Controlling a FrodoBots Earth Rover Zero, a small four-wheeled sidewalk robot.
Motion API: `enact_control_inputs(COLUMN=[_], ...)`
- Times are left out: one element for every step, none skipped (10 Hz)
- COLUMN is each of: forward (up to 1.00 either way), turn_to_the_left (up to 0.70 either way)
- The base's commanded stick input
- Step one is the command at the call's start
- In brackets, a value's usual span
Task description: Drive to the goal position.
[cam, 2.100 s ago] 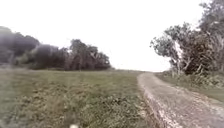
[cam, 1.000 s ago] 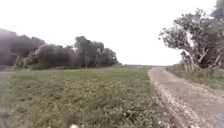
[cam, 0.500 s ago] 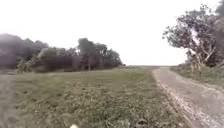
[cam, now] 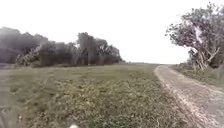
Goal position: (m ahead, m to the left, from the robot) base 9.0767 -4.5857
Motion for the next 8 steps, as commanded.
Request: enact_control_inputs(forward=[0.70, 0.70, 0.70, 0.70, 0.70, 0.70, 0.70, 0.70], turn_to_the_left=[-0.34, -0.34, -0.34, -0.34, -0.34, -0.34, -0.34, -0.34])
